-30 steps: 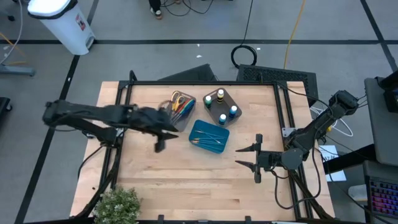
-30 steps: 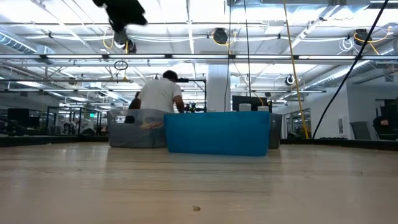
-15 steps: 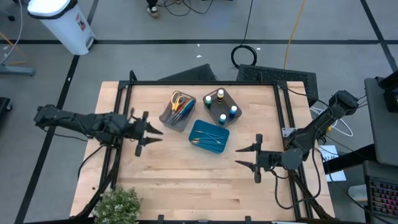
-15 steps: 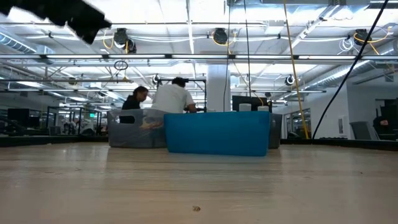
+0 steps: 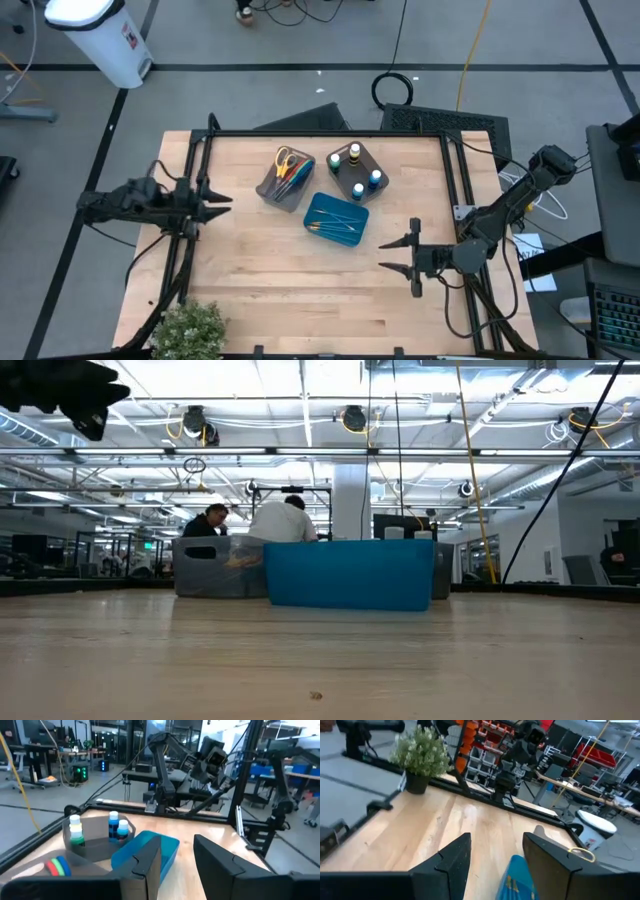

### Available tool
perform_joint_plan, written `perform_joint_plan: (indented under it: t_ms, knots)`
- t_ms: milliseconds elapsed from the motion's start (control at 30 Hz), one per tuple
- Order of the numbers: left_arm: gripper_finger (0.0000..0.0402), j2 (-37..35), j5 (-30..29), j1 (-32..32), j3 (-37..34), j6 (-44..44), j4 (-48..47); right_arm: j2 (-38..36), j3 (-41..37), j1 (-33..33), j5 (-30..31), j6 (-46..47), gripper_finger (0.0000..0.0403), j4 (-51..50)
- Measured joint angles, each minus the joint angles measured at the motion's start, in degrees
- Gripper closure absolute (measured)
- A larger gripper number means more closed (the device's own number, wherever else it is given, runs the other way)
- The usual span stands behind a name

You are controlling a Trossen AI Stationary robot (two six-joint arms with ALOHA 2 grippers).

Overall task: Pick & Place Paint Supplies
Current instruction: Return to Home Position

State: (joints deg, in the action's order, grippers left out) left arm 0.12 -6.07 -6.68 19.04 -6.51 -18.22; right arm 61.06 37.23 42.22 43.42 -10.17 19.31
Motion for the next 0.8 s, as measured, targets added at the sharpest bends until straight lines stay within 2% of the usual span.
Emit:
perform_joint_plan:
  t_ms: [100,233,333,433,600,800]
  knots:
    - [0.0277,0.2,0.6,-0.1,-2.2,0.1,1.1,-0.6,0.0,0.0,0.0,-1.3,0.0232,-0.6]
    - [0.0277,0.7,0.6,-0.1,-8.2,1.8,9.3,-3.2,-0.4,-0.2,-0.2,-0.1,0.0232,-0.9]
    - [0.0277,0.3,0.5,-0.1,-12.9,2.9,15.1,-7.4,-3.4,-0.2,-2.1,0.1,0.0232,0.2]
    - [0.0277,0.3,0.4,-0.1,-15.8,3.0,18.8,-13.5,-9.1,-0.1,-3.4,1.2,0.0232,2.9]
    - [0.0277,0.2,0.4,-0.1,-17.3,1.9,19.7,-26.5,-18.6,-0.6,-3.1,2.2,0.0232,7.2]
    - [0.0277,0.3,0.6,-0.1,-17.8,0.8,19.5,-42.0,-26.1,-0.6,-3.2,2.7,0.0232,6.5]
